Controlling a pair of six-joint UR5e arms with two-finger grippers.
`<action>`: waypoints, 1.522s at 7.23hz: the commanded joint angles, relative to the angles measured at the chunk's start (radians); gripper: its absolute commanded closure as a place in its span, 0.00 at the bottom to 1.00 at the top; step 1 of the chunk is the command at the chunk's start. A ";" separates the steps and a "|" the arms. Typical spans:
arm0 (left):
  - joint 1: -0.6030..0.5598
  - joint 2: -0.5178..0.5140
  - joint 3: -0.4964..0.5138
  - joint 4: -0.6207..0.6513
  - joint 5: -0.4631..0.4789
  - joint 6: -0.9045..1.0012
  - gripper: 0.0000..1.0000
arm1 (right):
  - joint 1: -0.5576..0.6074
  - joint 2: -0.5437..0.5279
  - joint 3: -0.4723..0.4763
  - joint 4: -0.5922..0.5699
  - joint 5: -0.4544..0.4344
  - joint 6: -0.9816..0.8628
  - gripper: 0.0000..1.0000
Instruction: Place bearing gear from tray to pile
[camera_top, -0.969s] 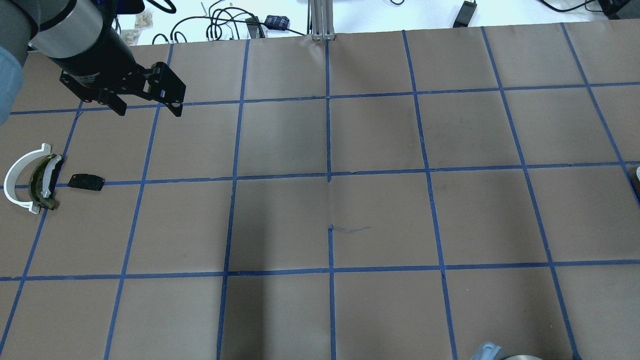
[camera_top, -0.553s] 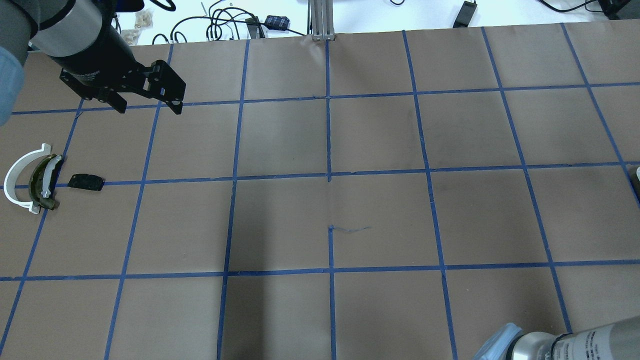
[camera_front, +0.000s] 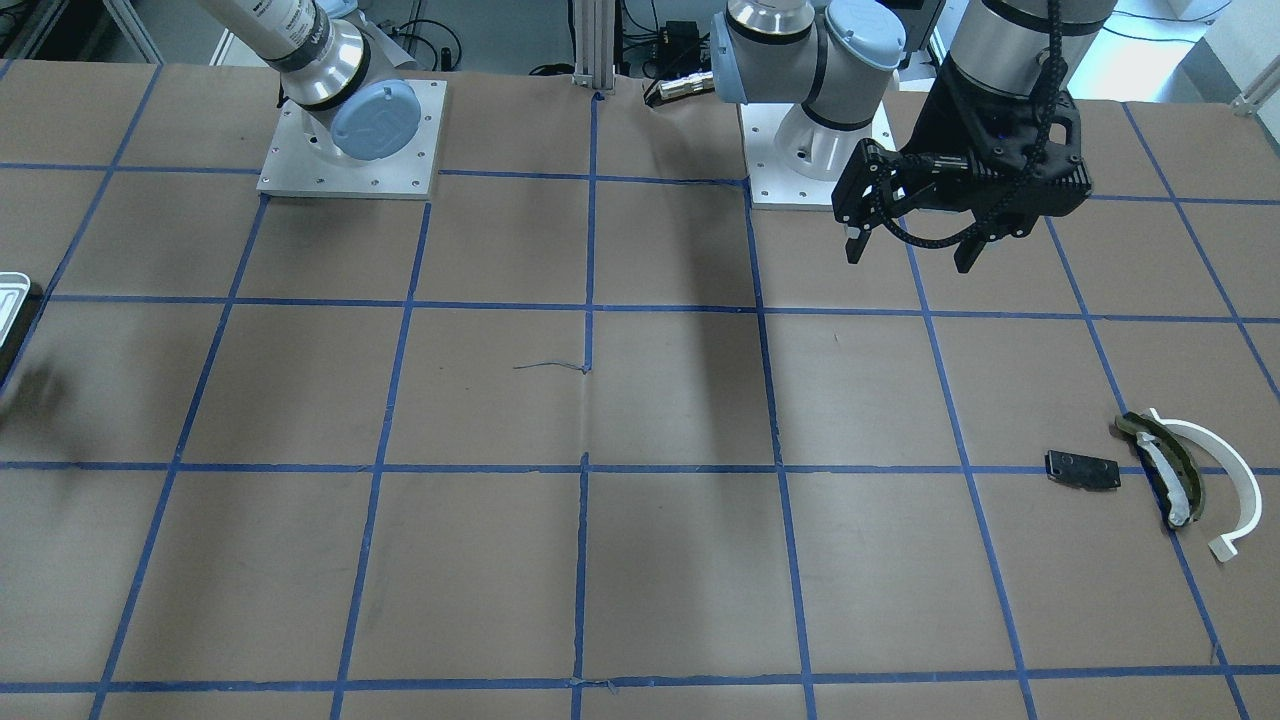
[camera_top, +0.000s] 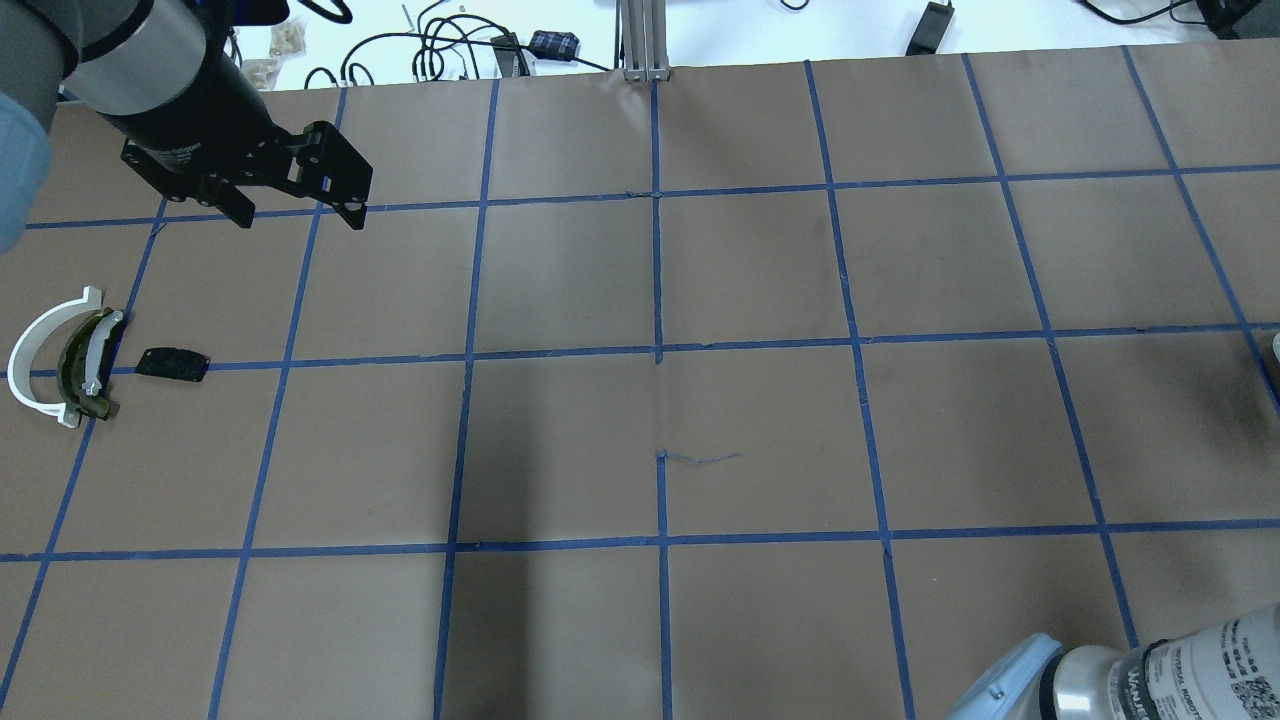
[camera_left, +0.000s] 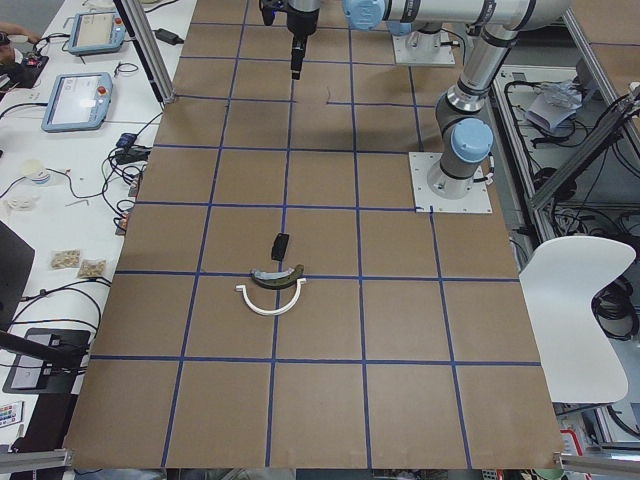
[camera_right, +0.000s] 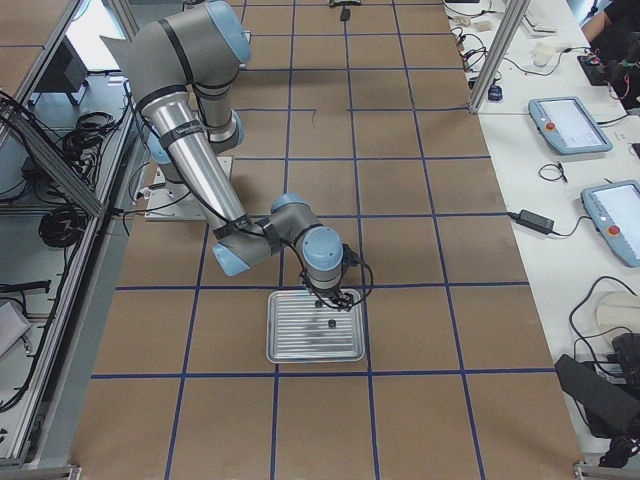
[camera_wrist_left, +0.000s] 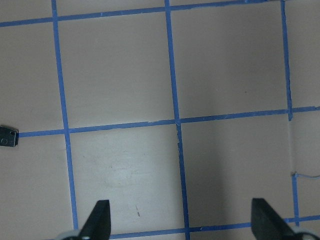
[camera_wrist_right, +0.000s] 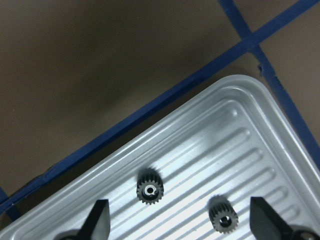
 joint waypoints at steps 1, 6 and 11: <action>0.000 0.001 -0.001 -0.001 0.000 -0.001 0.00 | -0.026 0.033 0.036 -0.047 0.018 -0.075 0.04; 0.000 -0.002 0.000 0.000 0.001 0.002 0.00 | -0.027 0.020 0.049 -0.064 0.018 -0.090 0.89; 0.002 0.005 0.000 -0.014 0.003 0.009 0.00 | 0.020 -0.223 0.043 0.178 0.023 0.157 1.00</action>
